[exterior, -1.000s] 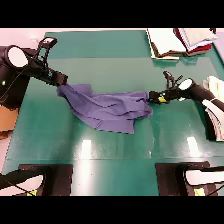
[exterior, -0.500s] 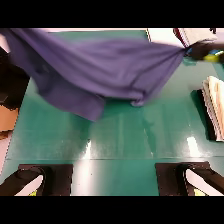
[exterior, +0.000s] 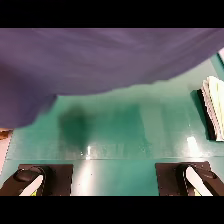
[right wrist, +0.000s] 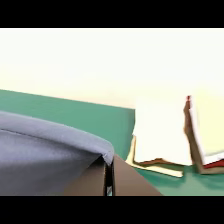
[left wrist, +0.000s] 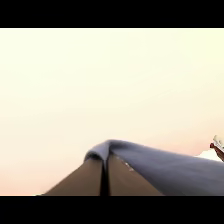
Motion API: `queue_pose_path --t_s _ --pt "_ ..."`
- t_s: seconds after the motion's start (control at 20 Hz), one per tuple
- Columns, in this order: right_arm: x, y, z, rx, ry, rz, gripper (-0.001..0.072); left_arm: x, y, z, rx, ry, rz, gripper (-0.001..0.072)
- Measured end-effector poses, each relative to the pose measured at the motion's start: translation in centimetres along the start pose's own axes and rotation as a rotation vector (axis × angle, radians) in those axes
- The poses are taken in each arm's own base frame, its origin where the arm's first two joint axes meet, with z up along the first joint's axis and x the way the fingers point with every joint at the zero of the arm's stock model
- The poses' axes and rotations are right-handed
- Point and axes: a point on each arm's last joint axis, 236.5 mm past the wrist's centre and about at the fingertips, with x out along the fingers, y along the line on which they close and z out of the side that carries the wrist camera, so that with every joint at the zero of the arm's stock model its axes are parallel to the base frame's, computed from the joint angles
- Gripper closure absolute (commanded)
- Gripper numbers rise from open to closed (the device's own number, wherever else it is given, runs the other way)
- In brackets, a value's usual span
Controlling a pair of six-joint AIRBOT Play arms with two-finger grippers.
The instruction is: Fold the shirts.
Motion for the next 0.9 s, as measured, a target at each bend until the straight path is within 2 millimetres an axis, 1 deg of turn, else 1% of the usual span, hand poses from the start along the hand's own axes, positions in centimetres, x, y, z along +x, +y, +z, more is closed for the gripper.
queue_pose_path --t_s 0.05,0.1,0.15,0.2,0.3,0.35,0.4,0.45,0.55,0.6,0.65,0.7,0.75,0.8,0.85,0.9 --pt "0.0 -0.2 0.4 -0.004 0.005 -0.003 0.0692 0.9 0.0 -0.9 0.001 0.026 0.001 0.0689" --pt "0.4 -0.3 0.3 0.000 0.023 0.000 0.0692 2.2 0.1 -2.7 0.002 0.076 0.002 0.0689" --pt "1.2 -0.7 0.0 0.008 0.051 0.005 0.0692 3.8 0.2 -4.8 0.002 0.136 0.002 0.0689" --pt "2.4 -1.1 -0.6 0.019 0.084 0.015 0.0692 5.7 0.2 -7.5 0.001 0.207 0.000 0.0689" --pt "6.0 -1.6 -3.2 0.054 0.180 0.057 0.0692 9.7 0.2 -14.2 -0.002 0.369 -0.003 0.0689" --pt "8.3 -1.8 -5.3 0.075 0.247 0.079 0.0692 11.6 0.2 -18.0 -0.010 0.458 -0.003 0.0689" --pt "10.5 -2.2 -7.7 0.092 0.318 0.088 0.0692 13.3 0.3 -22.5 -0.024 0.558 0.000 0.0688" --pt "13.0 -2.7 -10.7 0.109 0.404 0.087 0.0692 14.8 0.5 -27.0 -0.039 0.652 0.007 0.0688" --pt "17.3 -3.5 -17.0 0.134 0.562 0.078 0.0692 16.6 1.2 -35.5 -0.063 0.828 0.026 0.0688" --pt "19.0 -3.6 -19.9 0.145 0.626 0.078 0.0691 17.1 1.6 -39.6 -0.075 0.909 0.035 0.0687" --pt "20.8 -3.6 -22.7 0.152 0.684 0.078 0.0689 17.4 2.0 -43.2 -0.087 0.979 0.045 0.0684" --pt "22.2 -3.5 -25.1 0.157 0.735 0.082 0.0589 17.5 2.4 -46.2 -0.097 1.038 0.054 0.0481" --pt "23.4 -3.3 -27.0 0.160 0.770 0.086 0.0345 17.5 2.9 -48.6 -0.105 1.084 0.064 0.0185" --pt "24.4 -3.1 -28.3 0.159 0.793 0.090 0.0297 17.4 3.4 -50.5 -0.116 1.118 0.076 0.0153" --pt "25.3 -2.9 -29.4 0.158 0.815 0.096 0.0298 17.3 4.0 -51.8 -0.129 1.144 0.088 0.0153" --pt "26.0 -2.8 -29.9 0.157 0.827 0.099 0.0300 17.0 4.6 -52.7 -0.142 1.164 0.100 0.0154"
